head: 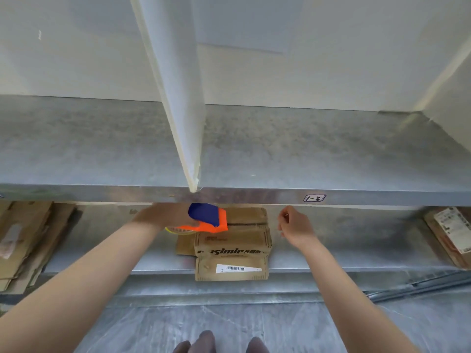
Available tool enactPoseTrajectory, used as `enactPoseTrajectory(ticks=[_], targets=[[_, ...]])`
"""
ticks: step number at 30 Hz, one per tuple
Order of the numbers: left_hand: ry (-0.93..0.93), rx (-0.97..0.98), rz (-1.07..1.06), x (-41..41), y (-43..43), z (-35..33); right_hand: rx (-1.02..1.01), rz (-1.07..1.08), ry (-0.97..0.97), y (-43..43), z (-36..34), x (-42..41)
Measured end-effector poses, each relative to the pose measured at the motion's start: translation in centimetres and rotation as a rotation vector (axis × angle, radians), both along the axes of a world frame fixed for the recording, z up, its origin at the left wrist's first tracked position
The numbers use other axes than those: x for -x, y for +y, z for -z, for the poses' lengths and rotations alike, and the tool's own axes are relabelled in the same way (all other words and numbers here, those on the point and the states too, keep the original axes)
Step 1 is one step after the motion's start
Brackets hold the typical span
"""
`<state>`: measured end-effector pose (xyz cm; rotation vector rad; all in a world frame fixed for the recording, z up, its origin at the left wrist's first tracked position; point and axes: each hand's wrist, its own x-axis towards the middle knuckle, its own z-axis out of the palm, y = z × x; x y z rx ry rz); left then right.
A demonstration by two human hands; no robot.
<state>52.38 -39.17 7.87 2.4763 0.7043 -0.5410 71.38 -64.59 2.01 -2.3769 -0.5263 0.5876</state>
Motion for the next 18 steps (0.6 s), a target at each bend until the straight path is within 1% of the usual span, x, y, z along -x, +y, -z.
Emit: enactPoseTrajectory(ticks=[2, 6, 11, 14, 18], targets=[[0.023, -0.012, 0.022, -0.2, 0.2, 1.0, 0.024, -0.006, -0.028, 0.0, 0.6, -0.2], [-0.032, -0.004, -0.017, 0.0, 0.9, 2.3, 0.078, -0.034, -0.057, -0.3, 2.1, -1.0], [-0.120, -0.004, -0.016, 0.1, 0.5, 2.1, 0.072, -0.018, -0.029, -0.3, 4.3, -1.5], [-0.122, 0.002, -0.025, 0.2, 0.3, 2.3, 0.069, -0.012, -0.030, -0.2, 5.4, -1.6], [-0.148, 0.014, -0.039, 0.2, 0.2, 2.9, 0.048, 0.000, 0.025, -0.1, 7.0, -1.4]])
